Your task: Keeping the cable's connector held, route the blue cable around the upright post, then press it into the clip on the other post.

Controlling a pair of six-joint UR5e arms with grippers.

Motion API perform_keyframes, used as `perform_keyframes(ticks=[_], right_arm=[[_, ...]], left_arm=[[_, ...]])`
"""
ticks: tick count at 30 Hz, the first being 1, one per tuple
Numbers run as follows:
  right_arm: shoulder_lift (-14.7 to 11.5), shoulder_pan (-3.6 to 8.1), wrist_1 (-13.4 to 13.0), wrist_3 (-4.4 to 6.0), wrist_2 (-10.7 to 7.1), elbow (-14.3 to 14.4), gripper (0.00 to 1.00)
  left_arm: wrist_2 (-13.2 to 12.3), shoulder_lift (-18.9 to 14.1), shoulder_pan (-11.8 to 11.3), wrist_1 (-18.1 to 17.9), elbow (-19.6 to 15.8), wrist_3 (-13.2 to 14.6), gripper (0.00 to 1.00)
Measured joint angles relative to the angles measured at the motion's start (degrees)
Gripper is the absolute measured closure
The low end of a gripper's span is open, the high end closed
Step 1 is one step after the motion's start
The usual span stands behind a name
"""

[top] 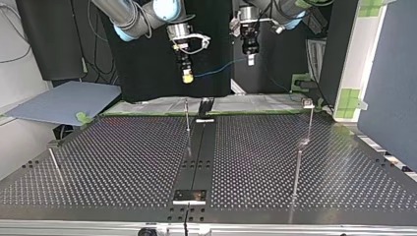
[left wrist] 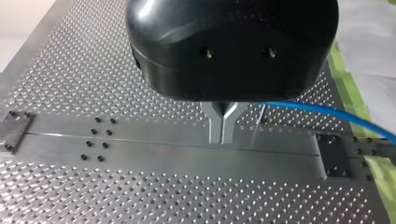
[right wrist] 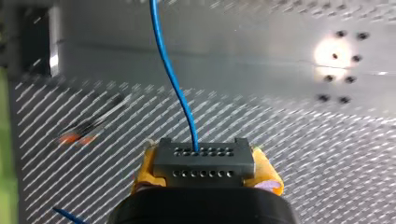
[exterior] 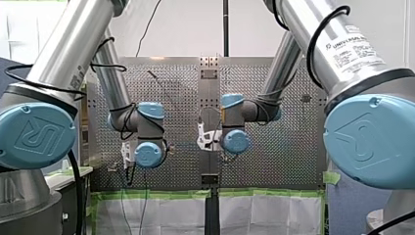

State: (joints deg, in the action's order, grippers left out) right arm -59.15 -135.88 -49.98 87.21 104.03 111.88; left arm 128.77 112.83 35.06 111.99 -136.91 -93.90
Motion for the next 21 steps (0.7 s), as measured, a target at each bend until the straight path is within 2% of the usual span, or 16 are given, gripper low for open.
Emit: perform_keyframes(ticks=[5, 10, 16, 21], right_arm=[[-2.8, -0.24, 2.8, 0.18, -2.79, -2.7, 1.00], [-5.1, -0.30, 5.3, 0.28, -5.32, -5.3, 1.00], [-5.7, -0.25, 8.4, 0.29, -8.10, -8.4, 1.00], [-5.8, -0.01, 11.1, 0.19, -9.23, -11.0, 1.00]], left_arm=[[0.3, -2.5, -1.4, 2.5, 0.3, 0.0, 1.00], [-1.4, -5.0, -3.7, 5.0, 0.8, 0.2, 1.00], [-4.7, -8.4, -7.1, 8.3, 2.6, 0.2, 1.00], [-7.1, -11.0, -9.7, 11.0, 5.1, 0.1, 1.00]])
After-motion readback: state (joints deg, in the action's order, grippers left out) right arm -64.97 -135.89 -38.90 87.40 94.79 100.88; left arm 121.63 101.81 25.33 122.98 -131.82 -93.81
